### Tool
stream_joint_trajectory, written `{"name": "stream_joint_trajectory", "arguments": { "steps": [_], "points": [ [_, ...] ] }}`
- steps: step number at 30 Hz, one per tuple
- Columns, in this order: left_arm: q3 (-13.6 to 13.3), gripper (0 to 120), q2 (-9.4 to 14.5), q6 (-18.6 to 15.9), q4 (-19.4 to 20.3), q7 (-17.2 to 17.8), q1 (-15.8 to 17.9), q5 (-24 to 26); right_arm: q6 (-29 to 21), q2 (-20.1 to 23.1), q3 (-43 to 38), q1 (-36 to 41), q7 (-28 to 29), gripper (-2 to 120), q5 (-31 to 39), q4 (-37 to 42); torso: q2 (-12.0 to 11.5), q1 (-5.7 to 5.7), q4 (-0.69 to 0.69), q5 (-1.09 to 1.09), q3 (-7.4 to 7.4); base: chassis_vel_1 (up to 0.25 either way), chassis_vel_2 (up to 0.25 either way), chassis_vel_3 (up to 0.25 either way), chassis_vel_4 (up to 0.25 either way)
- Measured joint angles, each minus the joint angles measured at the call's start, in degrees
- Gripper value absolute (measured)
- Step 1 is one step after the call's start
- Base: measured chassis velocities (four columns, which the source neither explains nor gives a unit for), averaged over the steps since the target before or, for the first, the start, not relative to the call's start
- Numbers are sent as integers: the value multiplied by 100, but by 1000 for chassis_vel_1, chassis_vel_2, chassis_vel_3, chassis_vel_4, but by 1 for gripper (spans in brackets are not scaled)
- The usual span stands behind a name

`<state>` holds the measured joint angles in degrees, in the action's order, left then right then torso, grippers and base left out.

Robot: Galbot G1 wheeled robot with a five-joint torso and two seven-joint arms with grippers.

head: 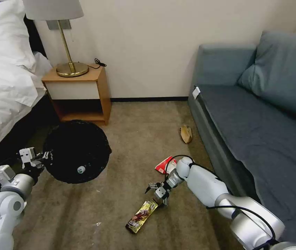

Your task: Pick up the trash bin, then pick up the garbage on the floor and place it into the trash bin.

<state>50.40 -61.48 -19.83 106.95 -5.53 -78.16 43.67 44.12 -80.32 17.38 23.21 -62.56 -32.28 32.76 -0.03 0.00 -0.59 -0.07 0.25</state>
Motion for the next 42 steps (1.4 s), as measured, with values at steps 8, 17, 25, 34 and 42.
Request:
{"name": "stream_joint_trajectory", "arguments": {
  "steps": [8,17,25,34,42],
  "points": [
    [1,2,-32,6,8,-2,-7,-18,23,19,44,135,20,100,-37,9,0,0,0,1,0,0,0,0,0],
    [0,2,-84,28,35,-2,-60,-65,47,-21,6,153,185,98,-87,-175,0,0,0,1,0,0,0,0,0],
    [-17,2,-96,40,57,-5,-64,-96,47,-78,-8,84,439,76,-130,-318,0,0,0,1,0,0,0,0,0],
    [-57,2,-89,50,63,-4,-36,-102,39,-103,-7,78,559,44,-132,-327,0,0,0,1,0,0,0,0,0],
    [-98,2,-74,50,57,18,4,-115,32,-46,-7,17,508,13,-56,-261,0,0,0,1,0,0,0,0,0]
  ]
}}
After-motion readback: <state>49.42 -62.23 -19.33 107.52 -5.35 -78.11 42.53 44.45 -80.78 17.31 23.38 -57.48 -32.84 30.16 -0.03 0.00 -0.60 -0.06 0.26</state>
